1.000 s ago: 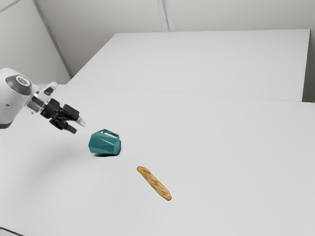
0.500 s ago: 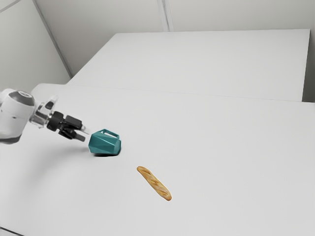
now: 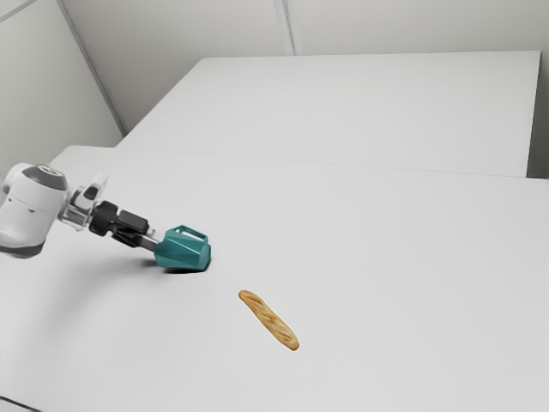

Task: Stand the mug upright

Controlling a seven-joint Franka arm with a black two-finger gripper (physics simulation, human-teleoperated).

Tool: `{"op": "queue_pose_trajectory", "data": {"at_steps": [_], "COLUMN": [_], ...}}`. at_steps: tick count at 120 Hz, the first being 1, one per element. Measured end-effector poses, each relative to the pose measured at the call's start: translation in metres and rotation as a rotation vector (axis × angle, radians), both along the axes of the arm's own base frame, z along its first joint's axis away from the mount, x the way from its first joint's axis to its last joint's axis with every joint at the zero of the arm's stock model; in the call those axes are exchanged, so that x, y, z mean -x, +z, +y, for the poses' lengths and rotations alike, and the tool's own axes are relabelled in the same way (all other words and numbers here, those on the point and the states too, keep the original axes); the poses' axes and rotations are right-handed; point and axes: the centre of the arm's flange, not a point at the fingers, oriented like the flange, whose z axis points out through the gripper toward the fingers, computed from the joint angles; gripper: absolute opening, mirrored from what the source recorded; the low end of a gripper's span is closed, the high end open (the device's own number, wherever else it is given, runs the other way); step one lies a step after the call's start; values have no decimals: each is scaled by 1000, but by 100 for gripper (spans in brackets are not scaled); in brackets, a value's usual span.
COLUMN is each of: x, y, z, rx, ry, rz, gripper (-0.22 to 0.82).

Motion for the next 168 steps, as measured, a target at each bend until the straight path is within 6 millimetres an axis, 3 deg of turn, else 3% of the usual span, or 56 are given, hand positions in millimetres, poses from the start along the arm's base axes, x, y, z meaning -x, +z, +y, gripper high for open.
{"op": "queue_pose_trajectory", "data": {"at_steps": [76, 125, 143, 168], "x": [-11, -11, -12, -14], "y": [-3, 1, 3, 18], "z": [-38, -43, -44, -50], "rx": [41, 44, 41, 31], "ry": [-79, -88, -92, -106], "rz": [-50, -71, -77, -100], "gripper": [58, -2, -11, -16]}}
